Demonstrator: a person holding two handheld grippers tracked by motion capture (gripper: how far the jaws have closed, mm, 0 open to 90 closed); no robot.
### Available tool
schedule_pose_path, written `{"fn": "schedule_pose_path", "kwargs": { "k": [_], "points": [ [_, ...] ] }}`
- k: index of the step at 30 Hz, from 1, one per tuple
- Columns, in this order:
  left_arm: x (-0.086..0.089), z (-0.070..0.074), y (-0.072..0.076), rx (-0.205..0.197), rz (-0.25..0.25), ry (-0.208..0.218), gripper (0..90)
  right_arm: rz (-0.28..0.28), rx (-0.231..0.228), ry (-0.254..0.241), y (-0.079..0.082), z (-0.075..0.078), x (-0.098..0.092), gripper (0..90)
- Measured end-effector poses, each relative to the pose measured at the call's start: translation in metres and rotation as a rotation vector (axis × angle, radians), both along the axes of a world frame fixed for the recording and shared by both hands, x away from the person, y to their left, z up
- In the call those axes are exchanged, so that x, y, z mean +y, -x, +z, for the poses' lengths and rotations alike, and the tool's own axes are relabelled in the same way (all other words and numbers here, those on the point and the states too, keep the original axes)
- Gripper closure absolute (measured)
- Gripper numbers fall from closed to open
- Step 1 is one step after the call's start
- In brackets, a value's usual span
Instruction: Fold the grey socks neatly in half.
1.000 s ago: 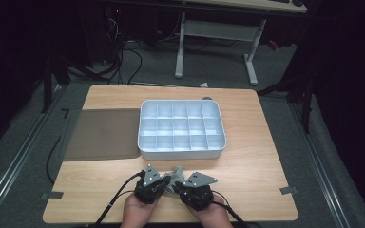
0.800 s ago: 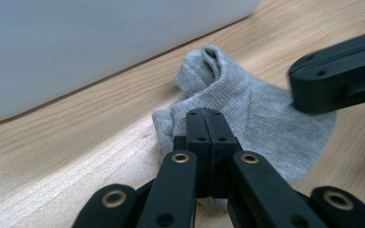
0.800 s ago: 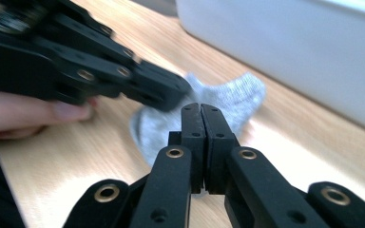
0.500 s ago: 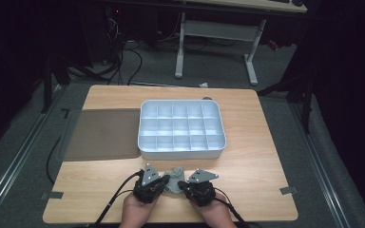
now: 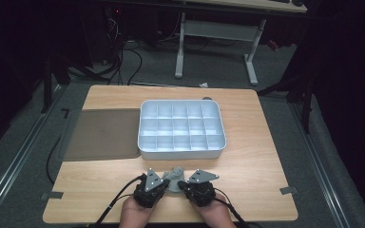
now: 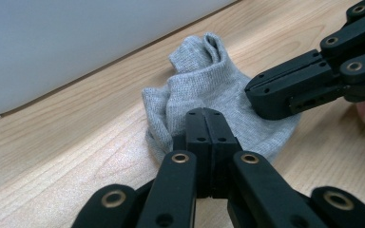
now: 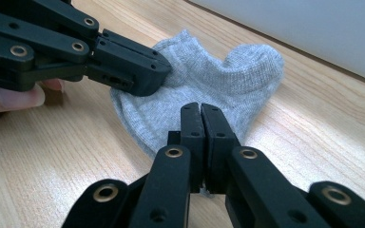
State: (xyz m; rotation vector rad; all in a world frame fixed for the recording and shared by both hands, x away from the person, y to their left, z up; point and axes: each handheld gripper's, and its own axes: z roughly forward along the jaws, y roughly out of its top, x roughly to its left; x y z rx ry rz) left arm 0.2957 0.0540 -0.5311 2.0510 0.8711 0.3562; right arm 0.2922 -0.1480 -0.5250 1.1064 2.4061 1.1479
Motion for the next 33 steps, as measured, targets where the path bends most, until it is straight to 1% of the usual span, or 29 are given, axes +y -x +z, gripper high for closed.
{"fn": "schedule_pose_path", "kwargs": {
  "k": [1, 3, 4, 6, 7, 8, 10, 11, 13, 14, 15, 21, 22, 24, 26, 27, 28, 29, 30, 31, 33],
  "points": [
    [0.000, 0.000, 0.000, 0.000, 0.001, 0.001, 89.9, -0.003, 0.004, -0.003, 0.000, 0.000, 0.000, 88.7],
    [0.000, -0.001, 0.000, 0.002, 0.004, 0.005, 90.0, -0.007, 0.009, -0.007, 0.001, 0.003, -0.001, 82.7],
    [0.000, -0.001, 0.000, 0.002, 0.004, 0.005, 90.0, -0.015, -0.007, -0.019, 0.004, 0.008, -0.002, 80.4],
    [0.000, -0.001, 0.000, 0.002, 0.005, 0.004, 89.9, -0.039, -0.023, -0.040, 0.008, 0.013, -0.006, 75.7],
    [0.000, -0.001, 0.000, 0.003, 0.006, 0.006, 90.0, -0.052, -0.021, -0.047, 0.008, 0.015, -0.007, 73.4],
    [0.000, -0.001, 0.000, 0.004, 0.007, 0.007, 90.0, -0.061, -0.011, -0.057, 0.007, 0.016, -0.009, 71.8],
    [0.000, -0.001, 0.000, 0.004, 0.007, 0.007, 89.9, -0.083, 0.008, -0.060, 0.004, 0.014, -0.011, 69.8],
    [0.000, -0.001, 0.000, 0.004, 0.006, 0.006, 89.9, -0.091, 0.020, -0.065, 0.002, 0.012, -0.012, 67.3],
    [0.000, -0.001, 0.000, 0.004, 0.007, 0.007, 89.9, -0.110, 0.058, -0.074, -0.002, 0.008, -0.012, 62.7],
    [0.000, -0.001, 0.000, 0.005, 0.007, 0.007, 89.9, -0.106, 0.068, -0.075, -0.003, 0.006, -0.011, 61.8],
    [0.000, -0.001, 0.000, 0.006, 0.007, 0.010, 89.9, -0.106, 0.068, -0.075, -0.003, 0.006, -0.011, 61.8],
    [0.002, -0.001, -0.001, 0.014, 0.003, 0.016, 89.9, -0.112, 0.103, -0.057, -0.007, 0.002, -0.005, 58.3],
    [0.002, -0.001, -0.001, 0.014, 0.002, 0.016, 89.9, -0.116, 0.117, -0.061, -0.007, 0.001, -0.005, 58.1],
    [0.002, -0.001, -0.001, 0.014, 0.001, 0.014, 89.9, -0.110, 0.129, -0.060, -0.009, -0.001, -0.005, 58.1],
    [0.001, -0.001, -0.001, 0.013, 0.002, 0.016, 89.9, -0.099, 0.148, -0.084, -0.010, -0.003, -0.007, 62.2],
    [0.001, -0.001, 0.000, 0.011, 0.002, 0.015, 89.9, -0.099, 0.148, -0.084, -0.010, -0.003, -0.007, 62.2],
    [0.001, -0.001, 0.000, 0.010, 0.002, 0.014, 89.9, -0.088, 0.154, -0.092, -0.010, -0.003, -0.007, 66.6],
    [0.001, -0.001, 0.000, 0.010, 0.002, 0.014, 89.9, -0.088, 0.154, -0.092, -0.010, -0.003, -0.007, 66.6],
    [0.001, -0.001, 0.000, 0.011, 0.002, 0.014, 89.9, -0.089, 0.157, -0.094, -0.009, -0.003, -0.007, 68.7],
    [0.001, -0.001, 0.000, 0.011, 0.002, 0.014, 89.9, -0.080, 0.150, -0.094, -0.009, -0.003, -0.007, 71.3],
    [0.001, -0.001, 0.000, 0.010, 0.002, 0.014, 89.9, -0.075, 0.153, -0.099, -0.008, -0.003, -0.006, 77.4]
  ]
}}
